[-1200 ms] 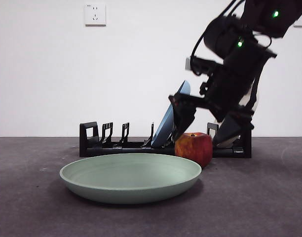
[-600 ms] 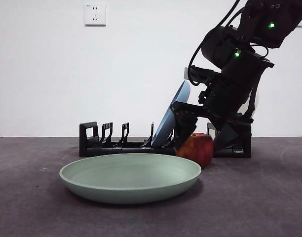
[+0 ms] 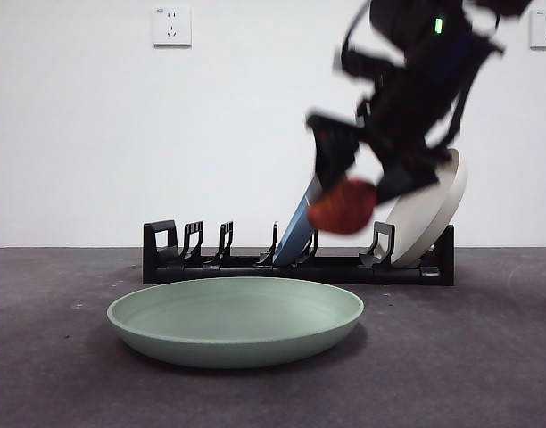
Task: Take the green plate from the plate rack,put the plate on the table,take the apple from the table,put the apple in the plate
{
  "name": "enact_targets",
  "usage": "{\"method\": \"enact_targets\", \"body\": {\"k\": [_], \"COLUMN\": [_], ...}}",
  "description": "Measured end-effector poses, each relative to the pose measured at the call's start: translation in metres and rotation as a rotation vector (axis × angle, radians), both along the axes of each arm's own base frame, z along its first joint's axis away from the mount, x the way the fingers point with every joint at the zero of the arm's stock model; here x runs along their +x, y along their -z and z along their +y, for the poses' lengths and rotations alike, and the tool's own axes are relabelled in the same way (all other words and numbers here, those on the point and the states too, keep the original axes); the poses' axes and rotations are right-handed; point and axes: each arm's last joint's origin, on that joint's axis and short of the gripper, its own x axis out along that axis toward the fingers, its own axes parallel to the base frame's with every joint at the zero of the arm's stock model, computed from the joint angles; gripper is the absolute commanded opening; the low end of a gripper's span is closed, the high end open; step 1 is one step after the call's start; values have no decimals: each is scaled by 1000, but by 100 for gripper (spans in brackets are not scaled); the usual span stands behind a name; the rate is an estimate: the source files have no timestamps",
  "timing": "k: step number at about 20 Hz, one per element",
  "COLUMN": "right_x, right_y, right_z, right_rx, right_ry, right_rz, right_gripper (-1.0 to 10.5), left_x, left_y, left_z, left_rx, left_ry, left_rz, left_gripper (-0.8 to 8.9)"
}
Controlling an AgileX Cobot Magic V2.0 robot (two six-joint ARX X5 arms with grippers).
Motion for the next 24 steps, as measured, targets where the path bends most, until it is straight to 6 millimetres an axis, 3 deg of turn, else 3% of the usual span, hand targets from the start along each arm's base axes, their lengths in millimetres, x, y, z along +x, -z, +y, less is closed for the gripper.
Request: {"method": "enact_targets", "body": {"k": [2,9,13,18,20,23,24], "right_x": [-14,-49,-45,-50,-51,-51,-51], "right_y": [-11,20,55,55,55,55,55], "right_z": [13,71,78,84,84,83,83], "right_rx": [11,-67,-140,-169,-177,-181,-181], "right_ry": [-52,-252,-255,-279,-283,-283,-283], "right_rz": [-18,94,189,165,172,176,176], "right_gripper": [-13,-13,-13,-11,101,543,582], "left_x": [0,0,0,0,0,0,0], "left_y": [0,0,0,0,0,0,0], "left_z": [0,0,0,0,0,0,0], "left_rx": [0,0,0,0,0,-1,-1], "left_ry": [0,0,0,0,0,0,0], "left_rz": [0,0,0,0,0,0,0], "left_gripper": [314,314,314,314,314,314,314]}}
